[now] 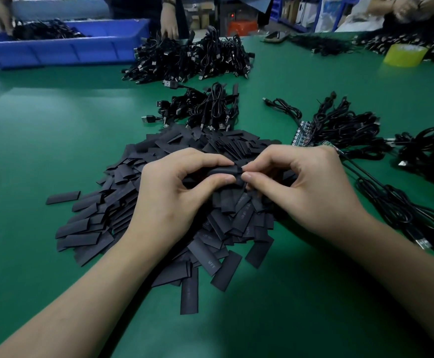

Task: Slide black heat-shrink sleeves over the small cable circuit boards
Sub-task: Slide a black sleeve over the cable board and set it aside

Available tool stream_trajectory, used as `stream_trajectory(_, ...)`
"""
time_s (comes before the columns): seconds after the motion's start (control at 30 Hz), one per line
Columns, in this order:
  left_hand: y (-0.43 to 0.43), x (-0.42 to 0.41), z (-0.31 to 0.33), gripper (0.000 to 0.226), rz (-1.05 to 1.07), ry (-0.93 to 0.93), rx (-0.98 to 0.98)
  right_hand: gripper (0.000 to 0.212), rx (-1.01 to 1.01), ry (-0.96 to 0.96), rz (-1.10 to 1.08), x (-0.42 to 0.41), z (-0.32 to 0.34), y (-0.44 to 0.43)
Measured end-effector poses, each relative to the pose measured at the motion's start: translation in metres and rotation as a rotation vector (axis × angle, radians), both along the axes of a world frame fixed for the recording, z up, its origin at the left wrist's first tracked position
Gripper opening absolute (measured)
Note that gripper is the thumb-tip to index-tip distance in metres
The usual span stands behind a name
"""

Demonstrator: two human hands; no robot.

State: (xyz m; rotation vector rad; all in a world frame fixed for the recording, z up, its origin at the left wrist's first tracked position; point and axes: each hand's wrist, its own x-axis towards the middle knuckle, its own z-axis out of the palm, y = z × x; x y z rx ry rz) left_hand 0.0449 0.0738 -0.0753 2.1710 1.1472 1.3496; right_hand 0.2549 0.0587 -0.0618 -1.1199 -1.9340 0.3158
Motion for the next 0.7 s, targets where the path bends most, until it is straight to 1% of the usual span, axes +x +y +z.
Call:
stream_trajectory(0.1,-0.0001,0.0006,-0.0007,0.019,0.005,0.004,-0.006,0.003,0.042,-0.048,-0.011,0.0007,-0.0005,0.0011)
stream_trajectory(0.23,0.0009,0.0010,-0.0012,0.020,0.012,0.110,0.072,0.001,0.029,-0.091,-0.016,0.0023,-0.0006,0.0031)
stream_trajectory(0.4,0.0022,-0.0027,-0.0031,0.015,-0.003,0.220,0.170,0.003,-0.004,-0.094,-0.002,0.0024,-0.0007,0.0042)
stream_trajectory(0.6,0.0008,-0.0018,-0.0011,0.014,0.003,0.200,0.175,0.002,-0.017,-0.085,-0.003,-0.0003,-0.0008,0.0027)
stream_trajectory(0.7,-0.0002,-0.0004,0.0005,0.020,0.032,0.157,0.145,0.002,-0.038,-0.048,-0.004,-0.0012,-0.0007,0.0027)
